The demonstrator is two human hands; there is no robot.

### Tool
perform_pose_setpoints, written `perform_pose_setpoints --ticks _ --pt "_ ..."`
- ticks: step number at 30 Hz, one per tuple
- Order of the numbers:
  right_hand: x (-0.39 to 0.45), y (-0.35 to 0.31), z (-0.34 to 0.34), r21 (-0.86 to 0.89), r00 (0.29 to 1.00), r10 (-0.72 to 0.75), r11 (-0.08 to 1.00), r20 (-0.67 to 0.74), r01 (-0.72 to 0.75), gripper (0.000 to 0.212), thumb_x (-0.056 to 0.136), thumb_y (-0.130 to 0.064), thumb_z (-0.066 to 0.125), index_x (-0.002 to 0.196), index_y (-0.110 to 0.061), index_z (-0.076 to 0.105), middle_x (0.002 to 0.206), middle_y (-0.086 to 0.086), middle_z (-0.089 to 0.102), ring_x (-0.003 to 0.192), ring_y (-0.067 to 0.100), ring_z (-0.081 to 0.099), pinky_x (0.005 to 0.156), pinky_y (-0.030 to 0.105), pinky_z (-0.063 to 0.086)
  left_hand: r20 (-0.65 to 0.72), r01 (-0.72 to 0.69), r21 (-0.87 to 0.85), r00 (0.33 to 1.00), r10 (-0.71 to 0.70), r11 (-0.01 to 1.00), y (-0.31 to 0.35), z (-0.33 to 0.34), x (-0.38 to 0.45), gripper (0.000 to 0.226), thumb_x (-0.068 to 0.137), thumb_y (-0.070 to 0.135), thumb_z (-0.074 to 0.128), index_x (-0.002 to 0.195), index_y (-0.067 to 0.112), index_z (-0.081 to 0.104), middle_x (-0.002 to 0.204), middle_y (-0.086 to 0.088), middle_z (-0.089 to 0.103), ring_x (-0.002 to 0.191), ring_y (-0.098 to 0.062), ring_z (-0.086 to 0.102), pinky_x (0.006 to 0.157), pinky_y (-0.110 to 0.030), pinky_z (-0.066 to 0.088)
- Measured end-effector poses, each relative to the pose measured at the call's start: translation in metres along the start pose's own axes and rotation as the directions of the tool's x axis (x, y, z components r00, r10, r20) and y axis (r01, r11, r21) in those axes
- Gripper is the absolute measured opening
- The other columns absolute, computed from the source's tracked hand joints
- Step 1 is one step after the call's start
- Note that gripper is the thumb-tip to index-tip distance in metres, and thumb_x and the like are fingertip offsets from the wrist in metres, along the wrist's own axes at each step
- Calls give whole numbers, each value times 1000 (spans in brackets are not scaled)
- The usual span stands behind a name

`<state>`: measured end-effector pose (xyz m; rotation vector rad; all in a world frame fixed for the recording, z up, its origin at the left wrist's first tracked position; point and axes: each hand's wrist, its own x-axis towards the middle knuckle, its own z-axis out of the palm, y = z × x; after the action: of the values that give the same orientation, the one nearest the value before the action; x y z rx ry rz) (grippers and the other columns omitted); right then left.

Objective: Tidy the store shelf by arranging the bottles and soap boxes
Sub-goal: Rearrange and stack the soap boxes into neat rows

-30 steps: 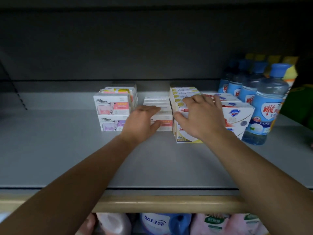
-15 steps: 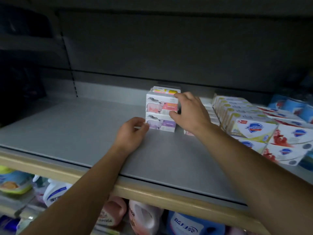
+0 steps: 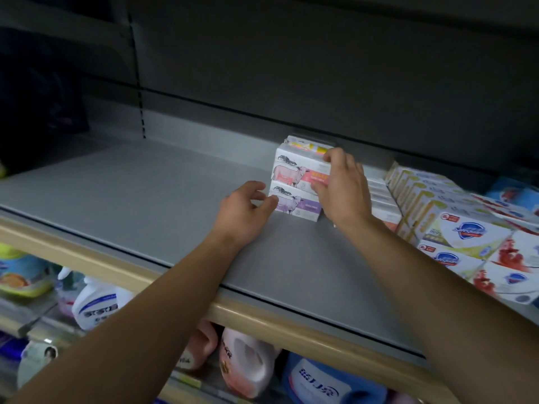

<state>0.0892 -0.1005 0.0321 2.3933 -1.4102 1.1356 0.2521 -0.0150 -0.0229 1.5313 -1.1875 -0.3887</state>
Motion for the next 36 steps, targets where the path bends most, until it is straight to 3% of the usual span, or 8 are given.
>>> perform_pose_setpoints --ticks 6,13,16,21,26,29,32,36 --pt "-17 -5 -11 224 993 7 974 -114 19 39 80 -7 75 107 -24 52 113 -7 49 98 18 57 77 25 40 -27 -24 -64 999 22 998 3 -2 -3 47 87 38 65 131 23 53 115 6 66 88 -13 67 87 -29 52" --pt "-60 -5 -16 578 995 67 811 69 -95 46 78 -4 75 96 -40 52 112 -11 60 95 5 63 82 29 56 78 -173 -240 977 196 955 10 -7 -11 37 86 23 69 120 11 61 107 0 71 98 -18 68 88 -42 55" --pt "-75 5 -17 610 995 14 789 103 -75 50 77 -4 78 113 -31 55 122 -10 51 105 1 59 85 20 54 133 -126 -261 977 165 957 11 -9 -11 27 90 17 68 113 3 64 102 -11 72 94 -27 70 83 -44 57" --pt "-88 7 -13 498 974 -116 867 193 4 84 72 -3 77 144 -23 40 130 -9 38 111 -3 43 89 -3 31 193 17 -396 979 65 918 9 -6 -13 29 92 20 64 107 -4 64 92 -19 71 73 -18 69 63 -31 59" --pt "-90 10 -21 658 963 49 721 264 -217 53 80 -28 78 128 -34 57 114 -9 64 96 6 65 84 19 52 234 79 -436 972 28 897 10 -8 -12 26 85 40 63 101 22 73 75 -12 69 58 -29 62 50 -32 53" --pt "-86 14 -27 668 922 217 638 322 -384 21 77 -57 62 88 -41 71 78 -12 70 67 12 70 64 29 55 315 79 -379 948 48 922 13 -8 -16 42 80 56 58 83 18 73 63 -15 66 52 -27 60 48 -29 50" --pt "-83 17 -30 596 832 318 586 454 -549 33 73 -72 48 78 -48 70 60 -10 69 51 15 68 46 21 47 323 52 -247 946 31 968 13 -7 -19 61 84 59 54 79 0 67 57 -17 65 48 -24 58 47 -28 48" --pt "-81 19 -26 512 738 346 550 580 -660 66 67 -81 43 89 -25 72 61 6 71 47 17 64 42 20 43 273 47 -123 962 -12 991 15 -6 -20 72 85 67 45 62 1 63 51 -15 63 43 -22 57 44 -24 45"
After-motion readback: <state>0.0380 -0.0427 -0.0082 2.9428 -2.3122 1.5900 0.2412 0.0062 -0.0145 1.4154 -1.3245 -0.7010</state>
